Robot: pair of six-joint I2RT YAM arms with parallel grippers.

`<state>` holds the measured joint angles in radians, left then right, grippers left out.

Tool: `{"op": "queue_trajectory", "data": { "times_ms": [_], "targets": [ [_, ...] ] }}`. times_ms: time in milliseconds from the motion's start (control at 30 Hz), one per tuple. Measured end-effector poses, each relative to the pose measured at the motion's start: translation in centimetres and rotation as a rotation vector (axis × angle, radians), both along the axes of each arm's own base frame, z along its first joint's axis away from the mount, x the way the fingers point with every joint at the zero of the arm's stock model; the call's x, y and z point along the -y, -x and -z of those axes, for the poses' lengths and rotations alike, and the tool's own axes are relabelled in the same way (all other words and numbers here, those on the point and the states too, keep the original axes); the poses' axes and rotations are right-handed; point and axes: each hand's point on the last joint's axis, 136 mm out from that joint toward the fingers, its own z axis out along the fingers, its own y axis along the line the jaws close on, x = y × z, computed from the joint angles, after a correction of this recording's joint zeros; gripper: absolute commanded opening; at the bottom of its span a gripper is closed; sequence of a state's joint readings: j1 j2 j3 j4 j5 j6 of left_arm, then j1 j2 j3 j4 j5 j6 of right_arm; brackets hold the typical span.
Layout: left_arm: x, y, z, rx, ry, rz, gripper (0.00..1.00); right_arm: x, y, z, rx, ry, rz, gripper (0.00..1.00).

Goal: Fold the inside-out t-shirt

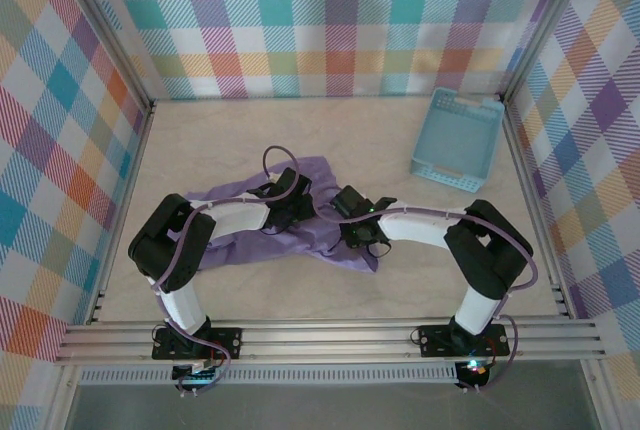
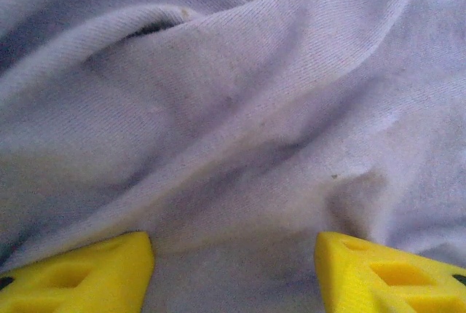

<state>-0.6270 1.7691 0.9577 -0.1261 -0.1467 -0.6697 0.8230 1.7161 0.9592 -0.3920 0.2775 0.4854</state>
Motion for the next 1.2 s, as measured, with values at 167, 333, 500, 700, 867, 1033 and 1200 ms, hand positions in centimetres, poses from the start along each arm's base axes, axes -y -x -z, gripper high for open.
{"op": "queue_trajectory", "data": {
  "times_ms": [167,333,500,700,867,1033,1200],
  "targets": [
    [0.0,0.0,0.0,0.002,-0.002,-0.002,0.62,0.0,0.0,0.0,-0.002,0.001,-0.002,0.41],
    [-0.1,0.0,0.0,0.001,-0.003,-0.002,0.62,-0.2,0.5,-0.1,-0.016,-0.018,-0.024,0.48],
    [-0.1,0.0,0.0,0.001,-0.004,-0.003,0.62,-0.1,0.8,0.0,-0.027,-0.015,-0.034,0.45],
    [-0.2,0.0,0.1,0.003,-0.009,-0.006,0.62,1.2,0.3,0.1,-0.030,0.011,0.004,0.33],
    [-0.3,-0.1,0.0,0.007,-0.015,-0.010,0.62,2.7,0.1,-0.3,-0.019,0.022,0.040,0.26],
    [-0.4,-0.1,0.1,0.008,-0.018,-0.012,0.62,3.4,0.0,-1.1,-0.001,0.025,0.054,0.16],
    [-0.4,-0.1,0.1,0.008,-0.019,-0.012,0.62,3.7,0.1,-0.9,0.000,0.036,0.050,0.07]
  ]
}}
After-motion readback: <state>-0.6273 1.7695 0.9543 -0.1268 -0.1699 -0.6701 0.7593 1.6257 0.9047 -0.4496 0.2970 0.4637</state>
